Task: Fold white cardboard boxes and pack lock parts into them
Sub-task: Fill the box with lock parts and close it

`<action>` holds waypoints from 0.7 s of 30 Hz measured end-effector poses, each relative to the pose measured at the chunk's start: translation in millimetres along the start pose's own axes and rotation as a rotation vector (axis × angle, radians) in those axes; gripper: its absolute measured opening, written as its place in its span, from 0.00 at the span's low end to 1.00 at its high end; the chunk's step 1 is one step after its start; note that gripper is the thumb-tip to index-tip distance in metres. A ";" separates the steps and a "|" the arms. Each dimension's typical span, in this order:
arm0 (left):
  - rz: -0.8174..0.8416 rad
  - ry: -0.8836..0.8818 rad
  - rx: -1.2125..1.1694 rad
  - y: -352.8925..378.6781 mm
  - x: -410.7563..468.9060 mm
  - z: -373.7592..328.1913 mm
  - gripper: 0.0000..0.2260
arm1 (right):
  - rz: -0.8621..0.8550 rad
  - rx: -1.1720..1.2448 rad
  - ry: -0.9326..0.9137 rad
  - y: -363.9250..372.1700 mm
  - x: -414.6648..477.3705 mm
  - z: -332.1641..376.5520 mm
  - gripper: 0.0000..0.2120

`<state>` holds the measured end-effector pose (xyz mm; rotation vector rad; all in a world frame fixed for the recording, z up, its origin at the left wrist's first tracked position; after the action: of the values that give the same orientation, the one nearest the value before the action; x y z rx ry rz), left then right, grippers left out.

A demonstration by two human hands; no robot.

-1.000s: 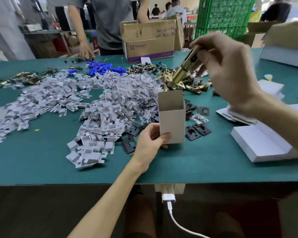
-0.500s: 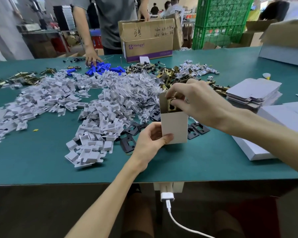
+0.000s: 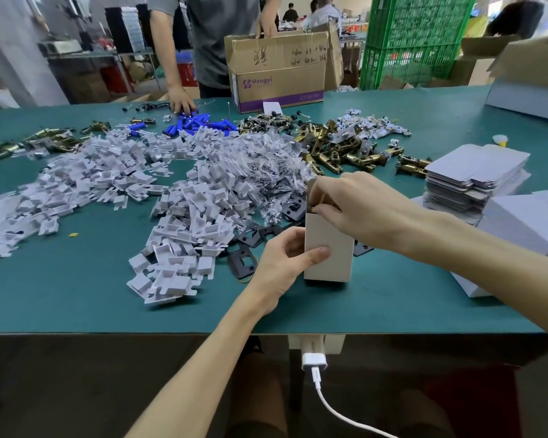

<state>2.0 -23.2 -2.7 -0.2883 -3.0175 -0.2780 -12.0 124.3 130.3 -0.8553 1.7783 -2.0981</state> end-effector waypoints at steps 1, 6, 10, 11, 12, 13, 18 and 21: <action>-0.004 -0.008 -0.001 -0.1 0.0 0.3 0.14 | 0.021 -0.013 0.010 0.4 0.0 0.5 0.09; -0.023 -0.028 0.007 -0.9 -0.6 1.0 0.14 | 0.074 -0.026 0.016 5.6 -1.9 0.6 0.13; -0.059 -0.047 -0.019 -2.2 -0.8 -0.4 0.22 | -0.081 0.001 -0.026 7.5 -2.7 -3.3 0.11; -0.081 -0.058 -0.051 -3.2 -0.5 -0.6 0.23 | -0.160 0.038 -0.023 6.6 -3.0 -4.5 0.10; -0.106 -0.068 -0.094 -4.4 -0.1 -1.1 0.24 | -0.238 0.079 -0.007 5.4 -2.6 -6.3 0.11; -0.132 -0.077 -0.146 -5.7 0.1 -1.8 0.23 | -0.305 0.129 0.022 4.5 -1.6 -9.0 0.11; -0.260 -0.137 -0.423 -11.2 -0.2 -5.7 0.17 | -0.254 0.316 0.230 23.4 12.4 -29.0 0.12; -0.269 -0.130 -0.395 -12.4 -0.7 -5.3 0.18 | -0.103 0.339 0.301 48.4 15.4 -34.1 0.12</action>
<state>0.7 -36.3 0.3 0.0794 -3.1028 -0.9143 -52.4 132.9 85.3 -0.5742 1.4600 -2.6106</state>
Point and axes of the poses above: each hand's wrist, its own x-axis towards the middle knuckle, its own y-axis out of the palm, z = x × y, the point moved 2 cm from there along x, towards the middle knuckle, and after that the axes turned 2 degrees about -x, right-handed, at the moved point
